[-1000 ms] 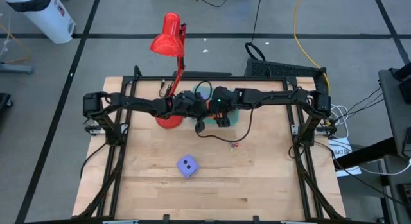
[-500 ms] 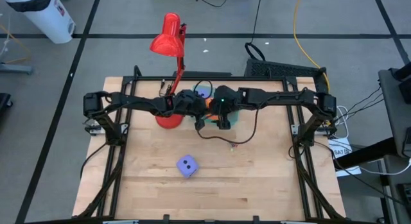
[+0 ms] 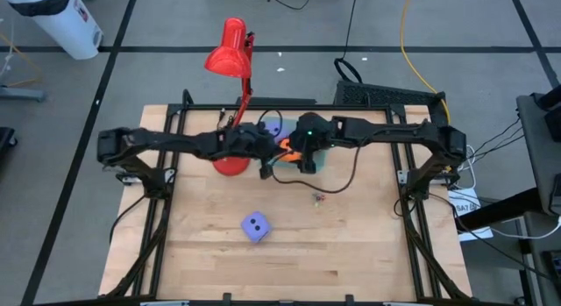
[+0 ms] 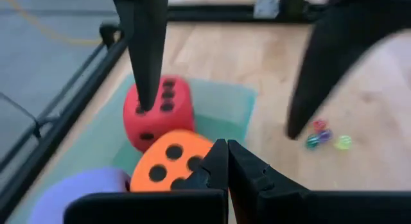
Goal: Pick & Place Dice
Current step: Put the light purple die into the green bin
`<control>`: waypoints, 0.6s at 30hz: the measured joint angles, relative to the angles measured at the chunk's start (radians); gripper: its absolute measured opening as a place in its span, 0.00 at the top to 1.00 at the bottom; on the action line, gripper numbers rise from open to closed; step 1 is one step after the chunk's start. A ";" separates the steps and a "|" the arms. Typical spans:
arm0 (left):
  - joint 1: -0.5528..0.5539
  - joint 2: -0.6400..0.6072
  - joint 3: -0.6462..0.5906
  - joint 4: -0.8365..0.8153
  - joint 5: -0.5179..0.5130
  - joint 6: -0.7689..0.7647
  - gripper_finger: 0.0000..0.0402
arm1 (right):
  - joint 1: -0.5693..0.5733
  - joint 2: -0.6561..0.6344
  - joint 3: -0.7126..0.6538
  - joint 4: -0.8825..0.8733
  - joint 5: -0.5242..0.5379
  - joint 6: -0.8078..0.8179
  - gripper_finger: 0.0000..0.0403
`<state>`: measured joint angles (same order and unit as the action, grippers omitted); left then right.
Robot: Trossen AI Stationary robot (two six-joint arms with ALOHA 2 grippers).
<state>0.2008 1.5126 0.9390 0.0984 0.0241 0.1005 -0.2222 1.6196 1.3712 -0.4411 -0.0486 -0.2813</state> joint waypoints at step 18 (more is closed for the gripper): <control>-0.151 -0.818 -0.564 0.115 -0.182 -0.032 1.00 | 0.021 -0.510 -0.739 0.875 -0.165 0.251 0.02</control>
<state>0.0498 0.6946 0.3753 0.2135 -0.1581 0.0685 -0.2015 1.1099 0.6323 0.4338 -0.2137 -0.0299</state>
